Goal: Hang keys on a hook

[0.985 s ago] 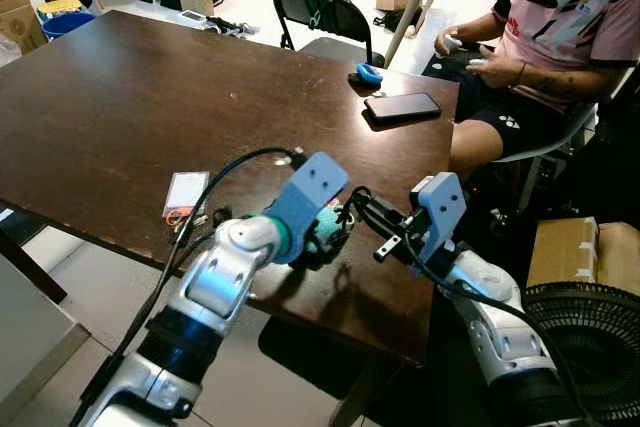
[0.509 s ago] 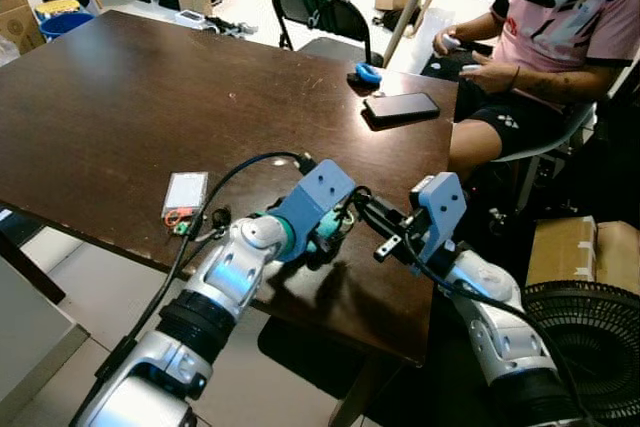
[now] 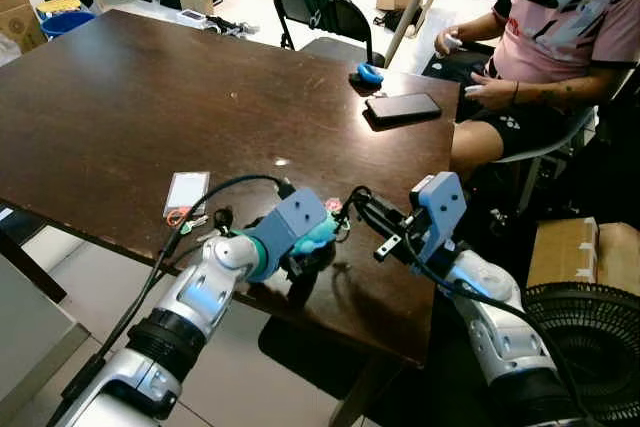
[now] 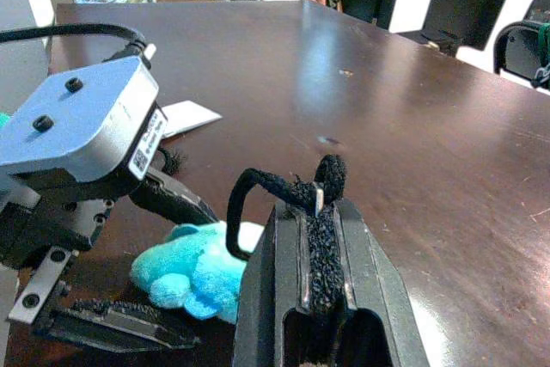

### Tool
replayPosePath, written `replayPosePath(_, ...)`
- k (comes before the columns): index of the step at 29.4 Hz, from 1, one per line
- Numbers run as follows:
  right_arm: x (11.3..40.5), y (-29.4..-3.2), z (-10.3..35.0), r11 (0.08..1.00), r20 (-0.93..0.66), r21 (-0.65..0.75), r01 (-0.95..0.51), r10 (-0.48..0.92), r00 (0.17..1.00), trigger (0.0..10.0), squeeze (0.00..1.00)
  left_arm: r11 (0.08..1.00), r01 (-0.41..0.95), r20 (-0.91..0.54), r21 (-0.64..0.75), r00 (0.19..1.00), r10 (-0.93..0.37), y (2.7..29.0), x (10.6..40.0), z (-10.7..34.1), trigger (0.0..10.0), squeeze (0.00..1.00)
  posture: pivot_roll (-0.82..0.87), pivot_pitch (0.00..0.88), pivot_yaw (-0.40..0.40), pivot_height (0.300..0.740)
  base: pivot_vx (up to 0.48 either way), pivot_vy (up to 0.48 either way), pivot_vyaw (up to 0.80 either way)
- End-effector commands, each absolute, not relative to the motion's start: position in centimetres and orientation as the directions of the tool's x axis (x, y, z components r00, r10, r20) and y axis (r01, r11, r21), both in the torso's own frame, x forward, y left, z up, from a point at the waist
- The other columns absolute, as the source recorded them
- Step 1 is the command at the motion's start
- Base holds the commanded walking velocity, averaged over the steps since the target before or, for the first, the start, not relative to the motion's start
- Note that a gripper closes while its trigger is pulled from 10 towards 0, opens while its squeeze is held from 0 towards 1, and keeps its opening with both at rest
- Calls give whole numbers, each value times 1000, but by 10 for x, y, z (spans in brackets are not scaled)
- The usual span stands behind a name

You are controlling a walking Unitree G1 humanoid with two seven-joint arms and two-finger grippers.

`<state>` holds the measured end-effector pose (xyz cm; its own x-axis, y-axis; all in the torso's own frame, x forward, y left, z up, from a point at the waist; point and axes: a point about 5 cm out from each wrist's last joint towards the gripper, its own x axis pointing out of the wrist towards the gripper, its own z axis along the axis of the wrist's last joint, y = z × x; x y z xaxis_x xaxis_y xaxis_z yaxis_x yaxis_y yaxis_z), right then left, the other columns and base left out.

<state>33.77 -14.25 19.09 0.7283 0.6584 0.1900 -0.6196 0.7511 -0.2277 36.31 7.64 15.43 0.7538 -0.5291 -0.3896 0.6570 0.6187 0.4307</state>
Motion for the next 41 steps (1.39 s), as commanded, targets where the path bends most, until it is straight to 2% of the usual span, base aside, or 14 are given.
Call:
replayPosePath(1,338,-145,188,753,180,-226,-618,656,733,10000,0,633,671,-489,386,731,-476,79,356,122,8627,0,49,136,71,740,0,0,0)
replayPosePath(3,338,-145,188,753,180,-226,-618,656,733,10000,0,645,661,-484,382,738,-470,78,356,122,8627,0,49,136,71,740,0,0,0)
replayPosePath(4,338,-144,188,752,180,-227,-619,657,732,10000,0,670,640,-471,377,755,-456,78,358,123,0,0,46,131,69,740,0,0,0)
replayPosePath(19,338,-141,188,750,184,-226,-622,660,728,10000,0,843,457,-359,285,866,-348,100,369,140,0,0,53,118,76,740,0,0,0)
replayPosePath(22,338,-138,189,753,196,-222,-619,656,729,10000,0,930,276,-215,244,950,-226,118,371,163,0,0,58,117,78,740,0,0,0)
replayPosePath(23,338,-138,189,753,196,-222,-619,656,729,10000,0,930,276,-215,244,950,-226,118,371,163,0,0,58,117,78,740,0,0,0)
replayPosePath(24,339,-137,190,767,208,-223,-602,641,739,10000,0,951,235,-151,200,967,-207,122,367,176,10000,0,67,119,77,740,0,0,0)
replayPosePath(27,341,-136,193,792,230,-215,-572,610,758,10000,0,967,200,-74,157,979,-191,127,360,190,10000,0,74,120,77,740,0,0,0)
replayPosePath(28,342,-135,196,821,259,-200,-534,570,780,10000,0,980,176,-9,91,984,-176,131,351,203,10000,0,80,119,78,740,0,0,0)
replayPosePath(29,342,-135,196,821,259,-200,-534,570,780,10000,0,980,176,-9,91,984,-176,131,351,203,10000,0,80,119,78,740,0,0,0)
replayPosePath(31,344,-132,204,871,313,-168,-462,492,812,10000,0,991,133,67,-7,989,-132,142,335,217,10000,0,85,119,78,740,0,0,0)
replayPosePath(35,342,-130,212,898,359,-131,-420,438,824,10000,0,998,49,82,38,995,-52,160,323,216,10000,0,84,119,82,740,0,0,0)
replayPosePath(37,339,-129,216,903,378,-119,-412,425,823,10000,0,990,-18,122,143,993,0,173,316,215,10000,0,82,121,78,740,0,0,0)
replayPosePath(41,335,-125,211,894,376,-100,-436,440,816,10000,0,982,-47,167,184,986,16,181,307,210,10000,0,78,117,72,740,0,0,0)
